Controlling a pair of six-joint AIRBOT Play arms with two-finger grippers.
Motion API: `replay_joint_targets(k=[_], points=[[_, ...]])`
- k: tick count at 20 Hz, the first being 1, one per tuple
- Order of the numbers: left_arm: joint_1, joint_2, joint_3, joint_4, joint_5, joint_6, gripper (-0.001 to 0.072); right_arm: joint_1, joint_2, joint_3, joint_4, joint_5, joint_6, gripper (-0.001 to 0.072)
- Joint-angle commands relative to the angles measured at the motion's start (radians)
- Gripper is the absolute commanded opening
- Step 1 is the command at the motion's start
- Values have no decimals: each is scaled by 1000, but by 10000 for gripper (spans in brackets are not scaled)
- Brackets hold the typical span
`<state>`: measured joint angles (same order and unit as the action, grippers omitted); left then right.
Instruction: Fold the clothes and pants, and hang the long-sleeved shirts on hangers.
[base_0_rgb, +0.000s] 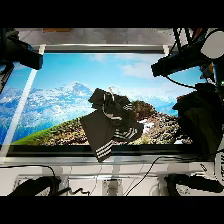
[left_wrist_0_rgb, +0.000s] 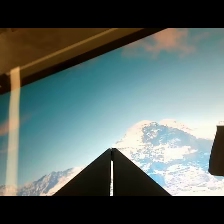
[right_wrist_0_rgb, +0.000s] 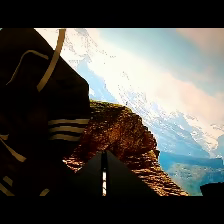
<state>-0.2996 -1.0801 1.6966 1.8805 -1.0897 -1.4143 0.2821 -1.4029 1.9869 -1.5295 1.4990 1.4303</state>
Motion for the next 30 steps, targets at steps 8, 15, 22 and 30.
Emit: replay_joint_targets(k=[8,15,22,30], points=[[1,0,0,0,0,0,17,0,-1,1,0,0,0,23],[1,0,0,0,0,0,17,0,-1,0,2,-1,0,23],[1,0,0,0,0,0,17,-132,-19,-20,-98,60,-116,23],[0,0,0,-1,1,0,54,-538,-8,-595,422,214,-191,62]])
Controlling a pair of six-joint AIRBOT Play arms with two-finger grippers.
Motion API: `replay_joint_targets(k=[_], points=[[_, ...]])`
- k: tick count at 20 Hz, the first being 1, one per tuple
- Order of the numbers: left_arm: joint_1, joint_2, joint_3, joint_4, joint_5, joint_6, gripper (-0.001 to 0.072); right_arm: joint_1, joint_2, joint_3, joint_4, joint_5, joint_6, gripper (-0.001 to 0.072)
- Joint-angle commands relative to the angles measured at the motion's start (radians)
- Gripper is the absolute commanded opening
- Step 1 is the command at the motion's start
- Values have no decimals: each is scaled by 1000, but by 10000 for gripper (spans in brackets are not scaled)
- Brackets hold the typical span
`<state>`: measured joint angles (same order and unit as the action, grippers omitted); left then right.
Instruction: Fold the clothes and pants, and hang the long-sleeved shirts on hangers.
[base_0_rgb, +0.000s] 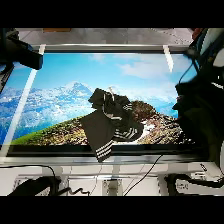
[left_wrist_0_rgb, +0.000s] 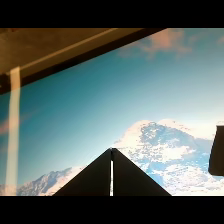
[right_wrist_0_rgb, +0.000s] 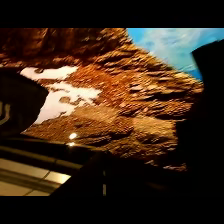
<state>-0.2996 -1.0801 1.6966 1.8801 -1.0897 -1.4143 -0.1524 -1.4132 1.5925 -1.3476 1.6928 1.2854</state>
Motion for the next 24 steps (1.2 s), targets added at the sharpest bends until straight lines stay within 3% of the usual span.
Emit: replay_joint_targets(k=[1,2,3,8,11,14,16,17,20,24], points=[[0,0,0,0,1,0,246,-105,2,-293,292,-31,-45,285],[0,0,0,0,1,-1,574,-100,2,-377,320,-93,-45,481],[0,0,0,0,1,-16,701,-88,2,-466,332,-169,-46,495],[6,-30,0,0,-15,-19,693,-24,1,-784,409,-561,-50,483],[11,-105,-2,-5,-147,-19,693,-15,-1,-870,511,-680,-78,472],[36,-147,-92,-108,-114,-32,691,-15,-15,-881,625,-720,-129,446],[73,-146,-207,-182,-79,-73,566,-15,-37,-882,693,-737,-145,448],[96,-139,-268,-227,-77,-80,552,-15,-49,-882,719,-736,-157,448],[155,-68,-458,-379,-53,-93,551,-15,-78,-882,748,-743,-163,447],[181,166,-806,-524,-31,-154,553,-15,-84,-882,735,-726,-181,446]])
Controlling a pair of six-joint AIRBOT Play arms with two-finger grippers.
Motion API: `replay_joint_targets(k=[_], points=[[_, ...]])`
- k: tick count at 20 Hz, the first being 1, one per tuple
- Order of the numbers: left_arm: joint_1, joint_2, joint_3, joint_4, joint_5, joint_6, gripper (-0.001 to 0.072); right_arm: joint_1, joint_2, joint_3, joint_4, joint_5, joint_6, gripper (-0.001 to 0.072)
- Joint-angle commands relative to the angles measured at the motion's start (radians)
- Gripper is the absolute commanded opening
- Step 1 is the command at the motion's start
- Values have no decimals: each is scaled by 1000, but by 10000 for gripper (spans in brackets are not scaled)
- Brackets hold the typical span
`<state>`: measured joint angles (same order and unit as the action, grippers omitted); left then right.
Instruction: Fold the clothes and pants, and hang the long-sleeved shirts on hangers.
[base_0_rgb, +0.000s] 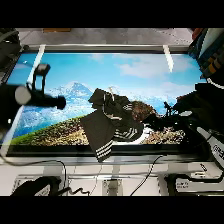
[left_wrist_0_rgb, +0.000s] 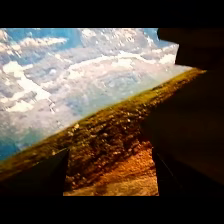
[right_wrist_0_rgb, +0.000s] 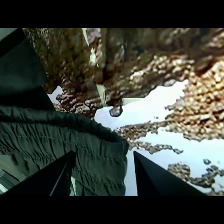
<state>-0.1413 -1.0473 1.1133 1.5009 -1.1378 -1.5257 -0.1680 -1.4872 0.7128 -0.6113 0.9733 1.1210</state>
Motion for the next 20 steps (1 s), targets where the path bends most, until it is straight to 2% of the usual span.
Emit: replay_joint_targets(k=[1,4,5,7,8,10,11,12,13,20], points=[[22,197,-312,-208,21,-43,554,1,-10,-2,-15,2,-17,446],[21,339,-552,-394,48,-84,554,2,-18,-2,-39,25,-10,421],[18,362,-612,-440,59,-83,555,8,-22,-3,-42,40,-5,389],[16,383,-716,-506,79,-83,560,37,-27,-3,-49,57,-4,376],[16,382,-753,-533,88,-83,581,63,-33,-3,-48,56,-4,378],[16,382,-810,-593,111,-83,709,115,-37,-3,-48,34,-5,376],[16,382,-828,-606,126,-83,708,134,-36,-2,-48,6,-6,300],[16,382,-837,-613,134,-83,708,145,-35,-2,-48,-14,-7,84],[16,382,-840,-613,133,-83,708,146,-35,-2,-42,-26,-6,27],[5,382,-875,-647,163,-68,705,144,-19,-2,70,-63,-8,24]])
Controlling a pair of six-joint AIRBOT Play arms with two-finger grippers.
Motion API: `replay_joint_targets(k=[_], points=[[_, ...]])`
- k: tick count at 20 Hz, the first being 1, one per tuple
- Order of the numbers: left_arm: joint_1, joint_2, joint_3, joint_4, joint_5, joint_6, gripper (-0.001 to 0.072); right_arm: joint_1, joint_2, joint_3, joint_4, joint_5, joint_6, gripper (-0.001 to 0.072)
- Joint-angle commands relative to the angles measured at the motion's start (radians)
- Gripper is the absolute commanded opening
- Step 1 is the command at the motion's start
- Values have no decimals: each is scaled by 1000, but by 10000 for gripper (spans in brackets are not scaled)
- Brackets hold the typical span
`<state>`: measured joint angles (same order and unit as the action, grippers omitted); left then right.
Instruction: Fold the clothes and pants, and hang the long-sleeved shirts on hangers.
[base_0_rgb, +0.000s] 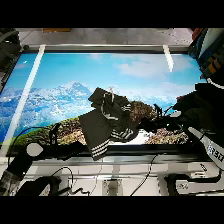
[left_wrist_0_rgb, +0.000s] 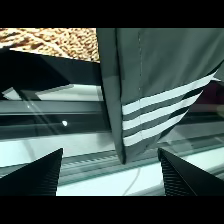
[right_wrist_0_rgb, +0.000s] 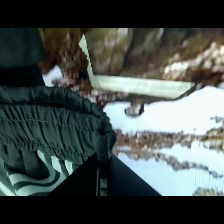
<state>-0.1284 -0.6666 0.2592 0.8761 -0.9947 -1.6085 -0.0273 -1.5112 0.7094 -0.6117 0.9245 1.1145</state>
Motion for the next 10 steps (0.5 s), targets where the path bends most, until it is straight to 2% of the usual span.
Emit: replay_joint_targets(k=[1,7,10], points=[[-26,2,-28,-24,35,23,705,3,5,1,95,-18,-2,24],[-238,-39,-44,-24,249,22,703,34,27,1,153,-47,-40,22],[-328,-113,-44,-25,350,11,703,104,76,1,140,-153,-38,21]])
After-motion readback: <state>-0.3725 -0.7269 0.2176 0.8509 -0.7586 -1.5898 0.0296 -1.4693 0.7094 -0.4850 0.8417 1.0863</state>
